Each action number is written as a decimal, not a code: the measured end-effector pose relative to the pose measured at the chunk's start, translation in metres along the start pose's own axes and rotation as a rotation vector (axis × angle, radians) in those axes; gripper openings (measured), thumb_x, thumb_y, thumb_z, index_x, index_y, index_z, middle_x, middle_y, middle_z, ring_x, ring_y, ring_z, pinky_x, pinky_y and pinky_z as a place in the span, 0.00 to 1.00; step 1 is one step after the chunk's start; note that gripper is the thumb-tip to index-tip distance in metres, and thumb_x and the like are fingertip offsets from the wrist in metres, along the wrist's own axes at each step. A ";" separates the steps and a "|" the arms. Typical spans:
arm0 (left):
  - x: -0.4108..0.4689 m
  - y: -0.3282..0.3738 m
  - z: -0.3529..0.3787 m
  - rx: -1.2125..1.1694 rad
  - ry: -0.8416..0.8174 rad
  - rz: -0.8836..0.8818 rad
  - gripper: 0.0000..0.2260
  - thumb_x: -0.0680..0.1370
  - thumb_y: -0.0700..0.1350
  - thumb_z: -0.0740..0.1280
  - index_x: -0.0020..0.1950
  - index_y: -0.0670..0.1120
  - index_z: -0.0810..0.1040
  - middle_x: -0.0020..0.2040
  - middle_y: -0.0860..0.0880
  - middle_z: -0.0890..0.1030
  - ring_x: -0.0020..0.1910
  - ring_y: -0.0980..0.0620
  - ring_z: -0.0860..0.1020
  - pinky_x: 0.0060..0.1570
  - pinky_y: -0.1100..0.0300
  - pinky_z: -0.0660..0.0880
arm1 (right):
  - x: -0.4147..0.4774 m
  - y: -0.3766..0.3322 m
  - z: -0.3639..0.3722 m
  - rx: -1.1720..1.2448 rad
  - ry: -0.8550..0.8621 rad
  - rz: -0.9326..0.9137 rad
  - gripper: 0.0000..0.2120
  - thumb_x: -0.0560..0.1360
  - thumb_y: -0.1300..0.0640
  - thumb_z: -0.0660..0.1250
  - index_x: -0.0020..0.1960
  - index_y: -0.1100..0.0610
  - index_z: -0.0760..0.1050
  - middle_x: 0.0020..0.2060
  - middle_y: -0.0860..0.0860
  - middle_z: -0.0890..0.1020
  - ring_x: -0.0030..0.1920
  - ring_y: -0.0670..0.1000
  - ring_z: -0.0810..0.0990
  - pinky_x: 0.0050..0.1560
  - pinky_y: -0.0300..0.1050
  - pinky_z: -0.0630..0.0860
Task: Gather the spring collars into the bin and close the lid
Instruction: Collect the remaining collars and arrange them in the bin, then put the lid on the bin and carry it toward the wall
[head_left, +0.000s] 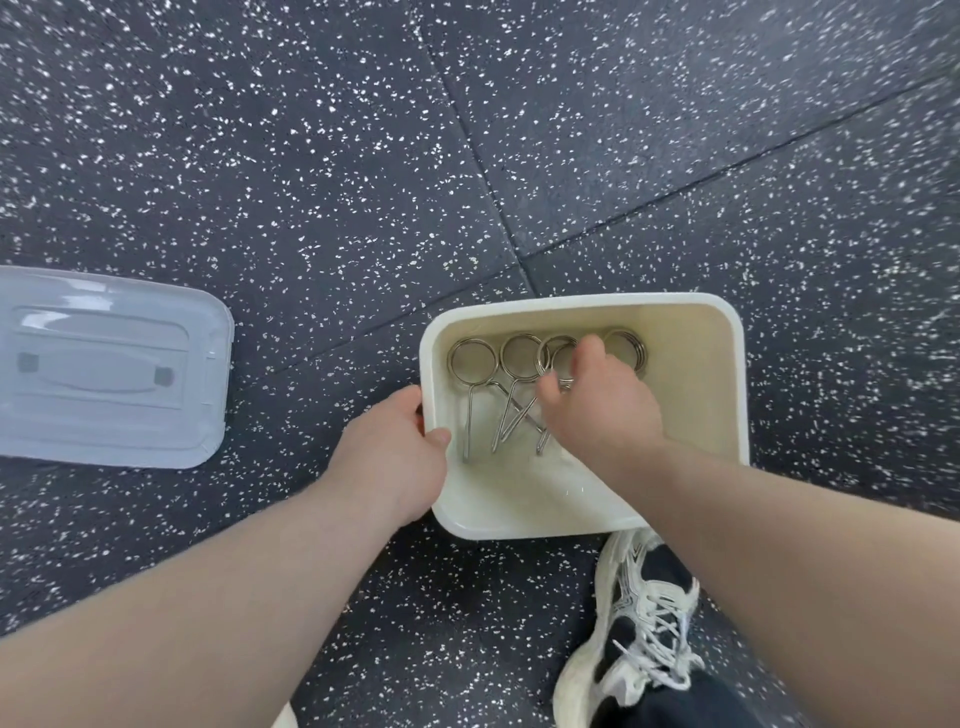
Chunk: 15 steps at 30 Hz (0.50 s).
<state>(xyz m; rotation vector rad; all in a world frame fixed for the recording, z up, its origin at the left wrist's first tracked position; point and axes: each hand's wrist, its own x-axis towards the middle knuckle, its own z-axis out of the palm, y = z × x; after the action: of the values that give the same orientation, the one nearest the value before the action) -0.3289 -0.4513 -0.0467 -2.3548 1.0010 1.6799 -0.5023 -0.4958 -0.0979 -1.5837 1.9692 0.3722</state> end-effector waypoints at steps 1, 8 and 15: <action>-0.003 0.000 -0.004 0.001 0.002 0.015 0.11 0.79 0.46 0.63 0.61 0.55 0.76 0.48 0.56 0.83 0.46 0.49 0.83 0.46 0.53 0.78 | -0.005 -0.007 -0.007 0.059 0.040 -0.022 0.11 0.77 0.49 0.58 0.49 0.57 0.68 0.42 0.54 0.79 0.39 0.58 0.75 0.39 0.48 0.70; -0.018 -0.006 -0.056 -0.026 0.104 0.098 0.19 0.80 0.47 0.61 0.72 0.55 0.70 0.65 0.58 0.78 0.57 0.53 0.77 0.53 0.60 0.71 | -0.038 -0.089 -0.045 0.360 0.129 -0.275 0.09 0.75 0.53 0.60 0.37 0.54 0.65 0.27 0.48 0.72 0.31 0.53 0.70 0.32 0.49 0.67; -0.012 -0.064 -0.126 -0.070 0.199 0.090 0.16 0.80 0.46 0.61 0.68 0.53 0.74 0.61 0.55 0.80 0.50 0.55 0.74 0.50 0.61 0.67 | -0.063 -0.195 -0.030 0.385 0.050 -0.473 0.09 0.77 0.52 0.61 0.40 0.54 0.67 0.28 0.49 0.75 0.32 0.53 0.74 0.35 0.50 0.73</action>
<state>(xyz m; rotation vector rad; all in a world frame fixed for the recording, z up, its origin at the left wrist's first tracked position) -0.1932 -0.4486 -0.0056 -2.6020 1.1117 1.5571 -0.3158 -0.5124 -0.0103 -1.7339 1.5138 -0.2243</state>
